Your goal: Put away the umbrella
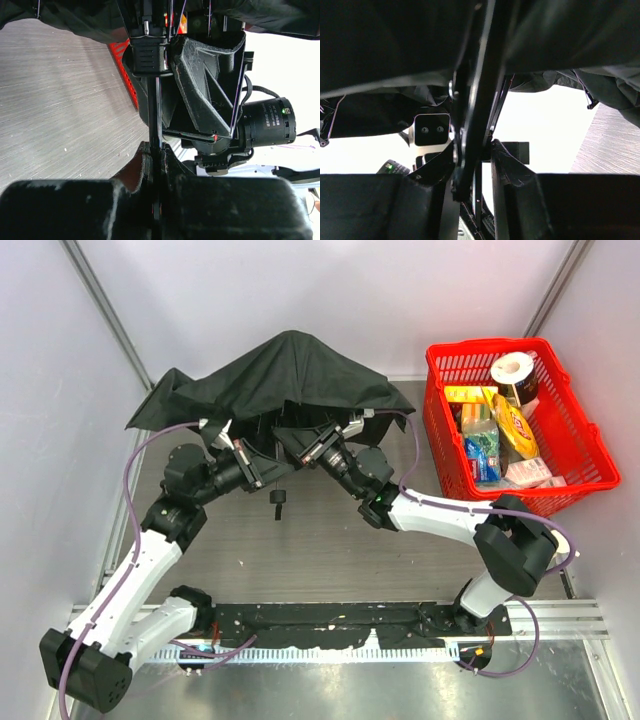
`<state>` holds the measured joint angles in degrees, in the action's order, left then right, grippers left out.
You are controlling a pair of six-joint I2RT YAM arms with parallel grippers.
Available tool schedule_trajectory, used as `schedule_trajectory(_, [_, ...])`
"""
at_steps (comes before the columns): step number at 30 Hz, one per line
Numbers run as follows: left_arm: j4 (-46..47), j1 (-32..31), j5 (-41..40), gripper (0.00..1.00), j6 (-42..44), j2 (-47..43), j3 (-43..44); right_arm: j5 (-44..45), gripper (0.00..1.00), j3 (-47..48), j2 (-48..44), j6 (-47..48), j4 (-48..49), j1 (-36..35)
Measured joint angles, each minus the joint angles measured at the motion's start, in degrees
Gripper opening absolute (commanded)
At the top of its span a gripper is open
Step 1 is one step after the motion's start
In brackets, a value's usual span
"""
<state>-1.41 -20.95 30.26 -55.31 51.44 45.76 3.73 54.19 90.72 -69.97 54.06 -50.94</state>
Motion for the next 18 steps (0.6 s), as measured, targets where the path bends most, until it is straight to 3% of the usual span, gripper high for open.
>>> schedule_trajectory(3, [-0.81,-0.02,0.02,0.0,0.09,-0.46,-0.02,0.09,0.01,-0.37,0.0,0.5,0.28,-0.09])
schedule_trajectory(12, [4.33,0.7,-0.52,0.0,-0.11,-3.76,-4.42,-6.03,0.66,4.24,0.98,0.92,-3.1,2.19])
schedule_trajectory(18, [5.22,0.83,-0.68,0.0,0.0,-4.44,-5.84,-7.87,0.76,8.76,2.99,0.63,-4.83,3.58])
